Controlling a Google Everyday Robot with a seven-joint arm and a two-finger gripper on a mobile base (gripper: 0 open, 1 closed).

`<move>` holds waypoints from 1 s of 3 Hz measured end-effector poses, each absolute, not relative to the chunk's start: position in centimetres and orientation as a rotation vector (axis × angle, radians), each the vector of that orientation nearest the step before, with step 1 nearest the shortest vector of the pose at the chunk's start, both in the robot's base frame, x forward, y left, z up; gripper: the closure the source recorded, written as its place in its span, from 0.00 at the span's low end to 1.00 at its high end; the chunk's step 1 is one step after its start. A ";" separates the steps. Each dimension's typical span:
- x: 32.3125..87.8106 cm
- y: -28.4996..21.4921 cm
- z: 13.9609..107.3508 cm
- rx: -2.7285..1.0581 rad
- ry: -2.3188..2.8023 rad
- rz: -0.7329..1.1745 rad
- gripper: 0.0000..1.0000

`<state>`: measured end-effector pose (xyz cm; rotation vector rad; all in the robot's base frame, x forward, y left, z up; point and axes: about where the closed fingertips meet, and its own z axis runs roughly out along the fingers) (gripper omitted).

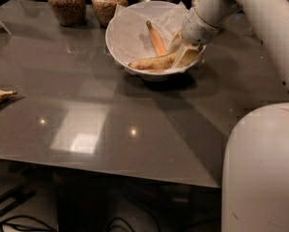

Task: Pick banana from white bowl

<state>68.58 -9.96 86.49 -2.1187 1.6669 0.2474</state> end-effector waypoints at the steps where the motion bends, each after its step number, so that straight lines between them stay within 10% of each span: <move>1: 68.3 -9.8 87.4 -2.163 1.647 0.243 0.98; 3: 68.0 -10.5 92.8 -1.996 1.587 0.252 1.00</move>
Offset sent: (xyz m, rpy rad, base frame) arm -0.0082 -0.0094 0.0738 0.0723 -0.0567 0.0047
